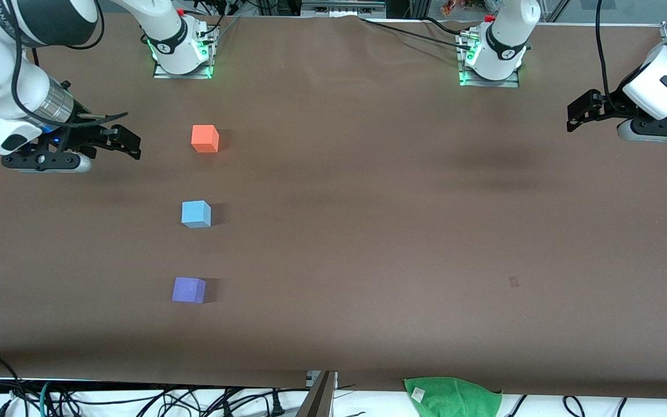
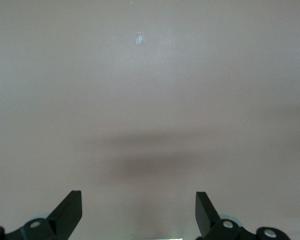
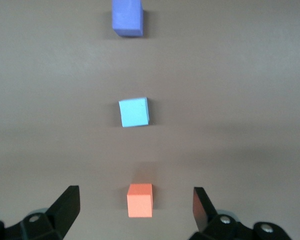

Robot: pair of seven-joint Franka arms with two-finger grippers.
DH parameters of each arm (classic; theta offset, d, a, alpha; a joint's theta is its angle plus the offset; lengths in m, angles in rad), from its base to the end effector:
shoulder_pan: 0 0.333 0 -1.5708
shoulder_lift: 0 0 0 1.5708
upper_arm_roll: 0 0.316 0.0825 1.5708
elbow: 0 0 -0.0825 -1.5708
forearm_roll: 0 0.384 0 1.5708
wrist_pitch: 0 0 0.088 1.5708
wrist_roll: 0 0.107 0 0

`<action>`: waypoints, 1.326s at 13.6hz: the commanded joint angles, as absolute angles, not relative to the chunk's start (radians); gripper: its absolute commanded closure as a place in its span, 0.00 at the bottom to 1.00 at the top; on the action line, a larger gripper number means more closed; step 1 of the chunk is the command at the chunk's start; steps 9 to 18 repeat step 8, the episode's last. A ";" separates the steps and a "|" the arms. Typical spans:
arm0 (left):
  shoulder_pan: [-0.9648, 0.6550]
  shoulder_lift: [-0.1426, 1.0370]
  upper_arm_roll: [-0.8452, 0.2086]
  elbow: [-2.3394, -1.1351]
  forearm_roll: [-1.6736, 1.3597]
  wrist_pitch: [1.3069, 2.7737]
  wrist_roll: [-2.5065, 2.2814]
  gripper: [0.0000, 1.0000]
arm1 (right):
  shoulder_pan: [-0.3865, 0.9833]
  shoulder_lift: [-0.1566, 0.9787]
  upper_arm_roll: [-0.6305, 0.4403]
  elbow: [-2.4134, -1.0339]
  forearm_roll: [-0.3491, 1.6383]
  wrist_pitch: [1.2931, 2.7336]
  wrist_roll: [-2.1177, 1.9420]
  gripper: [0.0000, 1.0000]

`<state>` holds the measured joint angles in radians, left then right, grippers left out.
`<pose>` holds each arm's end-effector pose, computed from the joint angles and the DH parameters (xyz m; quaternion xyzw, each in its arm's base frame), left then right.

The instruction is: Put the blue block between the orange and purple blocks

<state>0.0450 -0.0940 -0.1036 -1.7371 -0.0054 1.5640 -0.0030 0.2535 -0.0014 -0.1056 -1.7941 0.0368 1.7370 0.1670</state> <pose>0.5198 -0.0334 0.5960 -0.9988 0.0273 0.0397 0.0034 0.5502 0.0853 0.5334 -0.9994 0.0131 0.0303 0.0135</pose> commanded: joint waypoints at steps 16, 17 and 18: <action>0.043 -0.084 -0.103 -1.717 -0.020 1.552 0.009 0.00 | 0.173 0.012 -0.021 -1.671 0.040 1.646 0.140 0.00; 0.043 -0.084 -0.103 -1.717 -0.020 1.552 0.009 0.00 | 0.173 0.012 -0.021 -1.671 0.040 1.646 0.140 0.00; 0.043 -0.084 -0.103 -1.717 -0.020 1.552 0.009 0.00 | 0.173 0.012 -0.021 -1.671 0.040 1.646 0.140 0.00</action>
